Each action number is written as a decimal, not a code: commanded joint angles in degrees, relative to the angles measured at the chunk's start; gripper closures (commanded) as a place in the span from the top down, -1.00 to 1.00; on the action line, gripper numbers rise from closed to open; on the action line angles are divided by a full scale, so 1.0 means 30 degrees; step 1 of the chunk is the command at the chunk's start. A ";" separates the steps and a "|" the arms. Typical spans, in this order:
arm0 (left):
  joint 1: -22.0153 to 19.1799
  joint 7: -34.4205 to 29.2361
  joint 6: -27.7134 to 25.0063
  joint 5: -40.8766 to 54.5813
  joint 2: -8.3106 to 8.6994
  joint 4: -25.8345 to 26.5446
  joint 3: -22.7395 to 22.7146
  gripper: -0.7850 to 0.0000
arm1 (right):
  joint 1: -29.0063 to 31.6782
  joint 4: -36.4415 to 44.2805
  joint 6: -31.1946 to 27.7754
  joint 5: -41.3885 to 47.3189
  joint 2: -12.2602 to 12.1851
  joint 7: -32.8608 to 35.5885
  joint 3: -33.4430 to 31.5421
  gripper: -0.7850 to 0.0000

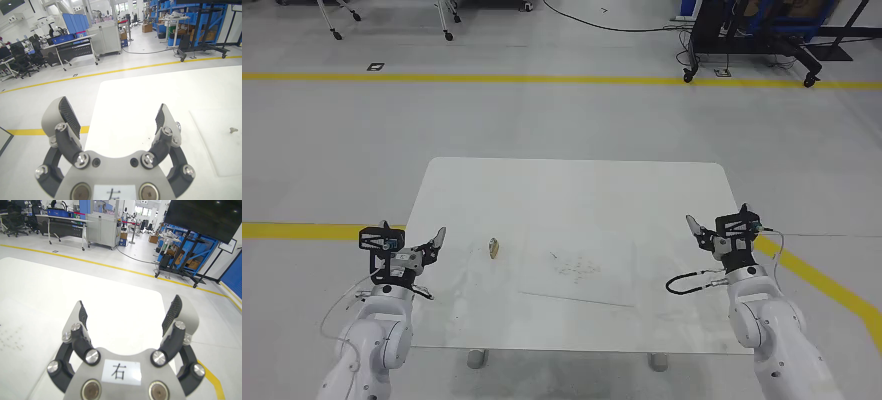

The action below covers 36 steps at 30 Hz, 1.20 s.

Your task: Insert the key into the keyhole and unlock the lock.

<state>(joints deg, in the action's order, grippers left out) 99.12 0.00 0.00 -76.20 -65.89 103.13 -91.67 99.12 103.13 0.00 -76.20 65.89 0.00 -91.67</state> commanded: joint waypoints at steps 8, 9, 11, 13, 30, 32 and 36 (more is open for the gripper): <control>0.0000 0.0000 0.0000 0.0000 0.0000 0.0000 0.0000 1.00 | -0.1476 -0.0699 -0.1159 -0.2183 0.0082 0.1196 0.2002 1.00; 0.0000 0.0000 0.0000 0.0000 0.0000 0.0000 0.0000 1.00 | -0.1796 -0.0929 -0.1368 -0.2470 0.0108 0.1375 0.2381 1.00; 0.0000 0.0000 0.0000 0.0000 0.0000 0.0000 0.0000 1.00 | -0.2422 -0.1401 -0.1508 -0.2927 0.0199 0.1636 0.3246 1.00; 0.0000 0.0000 0.0000 0.0000 0.0000 0.0000 0.0000 1.00 | -0.3053 -0.1880 -0.2313 -0.3371 0.0266 0.1813 0.4156 1.00; 0.0000 0.0000 0.0000 0.0000 0.0000 0.0000 0.0000 1.00 | -0.5519 -0.4127 -0.6195 -0.3148 0.0335 0.3134 0.5554 1.00; 0.0000 0.0000 0.0000 0.0000 0.0000 0.0000 0.0000 1.00 | -0.6787 -0.5284 -0.7581 -0.3224 0.0463 0.3624 0.6615 1.00; 0.0000 0.0000 0.0000 0.0000 0.0000 0.0000 0.0000 1.00 | -0.9119 -0.7318 -0.9787 -0.3619 0.0794 0.3984 0.8722 1.00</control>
<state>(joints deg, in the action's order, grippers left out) 99.12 0.00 0.00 -76.20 -65.89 103.13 -91.67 73.95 82.90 -27.68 -86.27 67.98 11.64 -67.57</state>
